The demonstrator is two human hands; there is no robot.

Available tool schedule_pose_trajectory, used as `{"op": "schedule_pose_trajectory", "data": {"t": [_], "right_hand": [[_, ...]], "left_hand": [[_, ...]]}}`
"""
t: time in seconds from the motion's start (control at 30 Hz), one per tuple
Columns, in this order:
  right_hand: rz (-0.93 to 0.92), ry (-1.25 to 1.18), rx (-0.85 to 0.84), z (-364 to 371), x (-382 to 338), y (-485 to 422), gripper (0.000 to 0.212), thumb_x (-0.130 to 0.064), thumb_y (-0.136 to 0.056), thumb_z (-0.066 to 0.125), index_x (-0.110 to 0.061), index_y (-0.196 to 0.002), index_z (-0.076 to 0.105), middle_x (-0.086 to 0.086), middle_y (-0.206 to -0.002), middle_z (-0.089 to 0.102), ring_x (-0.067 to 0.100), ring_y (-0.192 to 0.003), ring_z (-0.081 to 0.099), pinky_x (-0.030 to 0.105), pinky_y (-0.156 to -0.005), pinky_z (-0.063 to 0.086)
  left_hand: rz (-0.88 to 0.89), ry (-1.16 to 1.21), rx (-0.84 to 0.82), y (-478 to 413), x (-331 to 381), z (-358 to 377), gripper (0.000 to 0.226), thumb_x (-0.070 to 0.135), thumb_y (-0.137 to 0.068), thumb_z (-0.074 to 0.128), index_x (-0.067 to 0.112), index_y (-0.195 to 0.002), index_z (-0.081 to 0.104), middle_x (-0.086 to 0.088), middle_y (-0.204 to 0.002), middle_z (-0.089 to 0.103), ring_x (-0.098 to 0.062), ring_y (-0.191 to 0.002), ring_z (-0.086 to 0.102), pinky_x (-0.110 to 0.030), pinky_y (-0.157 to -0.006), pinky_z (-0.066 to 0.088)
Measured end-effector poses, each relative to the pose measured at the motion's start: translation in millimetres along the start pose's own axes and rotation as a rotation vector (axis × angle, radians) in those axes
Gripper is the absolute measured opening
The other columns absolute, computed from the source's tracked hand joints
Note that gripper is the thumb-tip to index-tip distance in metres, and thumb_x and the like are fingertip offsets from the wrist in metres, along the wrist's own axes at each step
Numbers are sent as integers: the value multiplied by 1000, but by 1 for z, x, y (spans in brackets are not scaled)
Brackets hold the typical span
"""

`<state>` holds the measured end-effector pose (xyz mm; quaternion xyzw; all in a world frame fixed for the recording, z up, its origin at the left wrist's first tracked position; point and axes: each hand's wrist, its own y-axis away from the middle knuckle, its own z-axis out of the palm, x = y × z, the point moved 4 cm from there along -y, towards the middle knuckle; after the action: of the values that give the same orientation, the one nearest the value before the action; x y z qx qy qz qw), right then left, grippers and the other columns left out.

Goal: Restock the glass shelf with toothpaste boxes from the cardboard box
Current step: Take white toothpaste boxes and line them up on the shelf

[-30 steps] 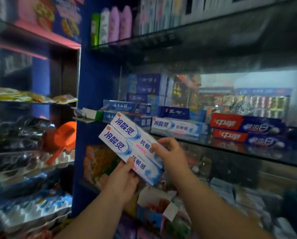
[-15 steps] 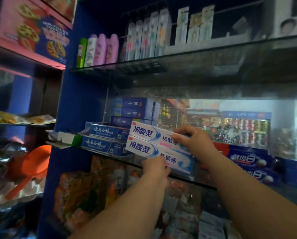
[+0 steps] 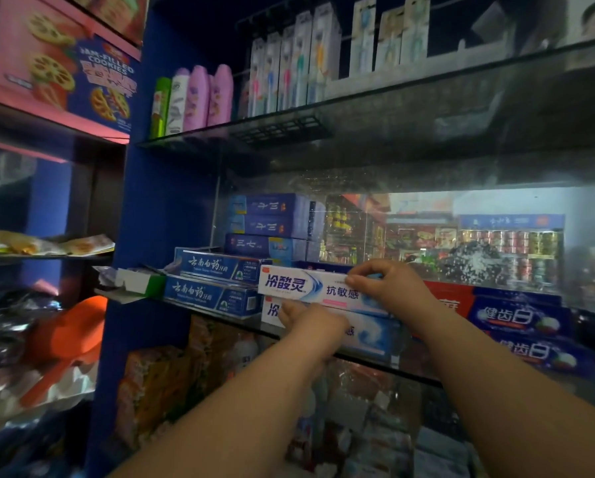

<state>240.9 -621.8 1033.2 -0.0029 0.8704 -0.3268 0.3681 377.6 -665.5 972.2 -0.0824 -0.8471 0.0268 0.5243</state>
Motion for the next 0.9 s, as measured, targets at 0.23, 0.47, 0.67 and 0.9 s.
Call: {"op": "schedule_pose_trajectory", "data": {"t": [0.23,0.47,0.67,0.9], "right_hand": [[163,-104,129,13,17,19,98,-40,-64,86,-31,-141,26,8,-139,46,28,-112,58,43,-94,51],[129,127,69,23,21,31,98,-28,-68,86,-31,-142,22,10,-135,45,27,-115,55,39,-95,49],[241,45,7,30,27,14,106,-26,-75,81,-33,-149,6,13,-149,32,31,-125,48,38,-103,43],[346,38,-18,27,37,12,92,-19,-78,79,-14,-148,19,9,-137,52,23,-115,55,27,-86,41]], "left_hand": [[195,235,149,-33,-28,-49,49,29,-91,59,15,-134,42,-7,-135,50,-21,-113,52,-33,-88,45],[138,43,146,-56,-35,-58,51,29,-91,54,14,-137,38,-11,-131,53,-29,-117,52,-32,-85,40],[78,-93,114,-70,-37,-41,79,34,-87,55,17,-150,9,-12,-141,44,-33,-125,46,-43,-105,40],[47,-4,66,-85,-26,-48,56,15,-89,56,6,-137,29,-16,-131,50,-30,-118,50,-33,-89,41]]}}
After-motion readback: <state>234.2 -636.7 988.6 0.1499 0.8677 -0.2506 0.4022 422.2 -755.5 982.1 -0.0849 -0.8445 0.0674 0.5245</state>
